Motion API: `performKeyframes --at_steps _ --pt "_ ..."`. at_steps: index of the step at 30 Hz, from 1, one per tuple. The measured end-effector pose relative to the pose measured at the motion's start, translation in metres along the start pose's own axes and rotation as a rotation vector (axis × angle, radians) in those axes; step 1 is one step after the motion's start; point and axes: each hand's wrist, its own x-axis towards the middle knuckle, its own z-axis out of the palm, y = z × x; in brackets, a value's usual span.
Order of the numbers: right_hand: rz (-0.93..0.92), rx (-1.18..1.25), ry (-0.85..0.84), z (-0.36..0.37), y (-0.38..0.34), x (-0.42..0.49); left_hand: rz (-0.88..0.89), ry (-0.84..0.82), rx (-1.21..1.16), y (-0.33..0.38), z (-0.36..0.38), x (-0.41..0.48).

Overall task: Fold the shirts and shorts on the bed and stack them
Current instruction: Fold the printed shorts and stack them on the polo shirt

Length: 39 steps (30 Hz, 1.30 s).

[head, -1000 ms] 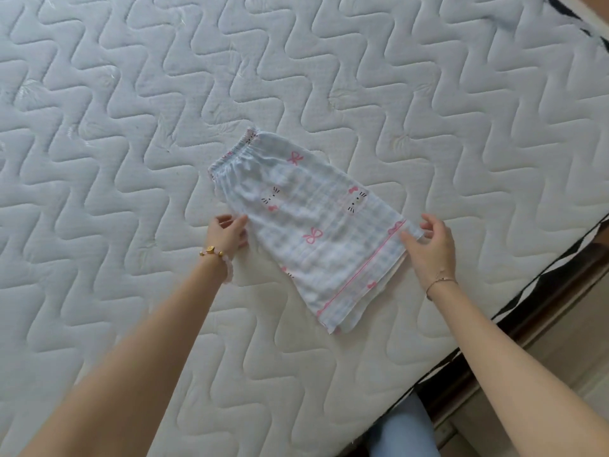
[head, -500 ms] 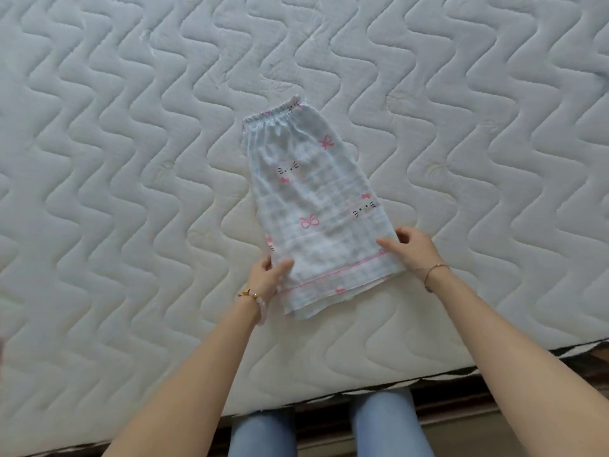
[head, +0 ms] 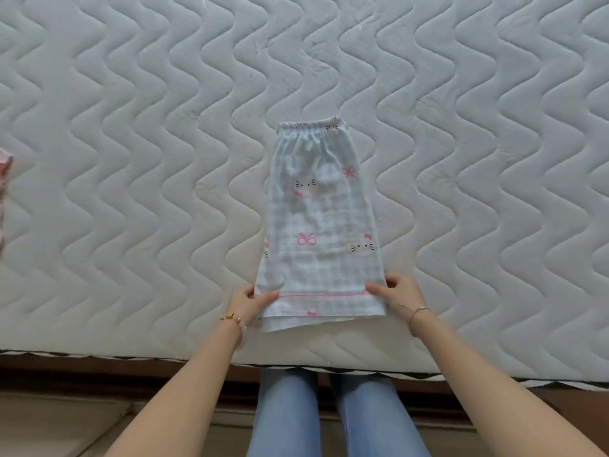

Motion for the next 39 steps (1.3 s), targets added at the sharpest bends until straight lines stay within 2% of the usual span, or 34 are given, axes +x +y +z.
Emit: performKeyframes --at_steps 5,11,16,23,26,28,31,34,37,39 --pt "-0.009 0.074 -0.055 -0.005 0.0 -0.008 -0.013 -0.071 -0.125 -0.011 -0.002 -0.007" --pt "0.093 0.215 -0.204 -0.019 -0.011 -0.021 -0.028 -0.164 -0.289 0.001 -0.008 -0.019" --pt "0.09 0.341 -0.202 -0.035 -0.032 -0.034 0.01 -0.169 -0.324 0.026 -0.023 -0.033" --pt "0.018 0.513 -0.132 -0.042 -0.096 -0.017 0.119 -0.193 -0.47 0.094 -0.032 -0.026" --pt "0.013 0.621 -0.127 -0.046 -0.129 0.001 0.126 -0.303 -0.508 0.13 -0.03 -0.015" --pt "0.015 0.715 -0.121 -0.047 -0.15 0.019 0.093 -0.324 -0.613 0.157 -0.027 -0.006" --pt "0.051 0.865 -0.063 -0.048 -0.182 0.045 0.072 -0.279 -0.729 0.196 -0.025 0.017" --pt "0.009 0.977 -0.077 -0.046 -0.203 0.063 0.058 -0.203 -0.871 0.227 -0.025 0.037" --pt "-0.009 0.894 -0.031 -0.041 -0.205 0.074 0.041 -0.185 -0.816 0.237 -0.027 0.047" --pt "-0.027 0.759 0.069 -0.035 -0.198 0.08 0.078 -0.137 -0.616 0.233 -0.026 0.05"
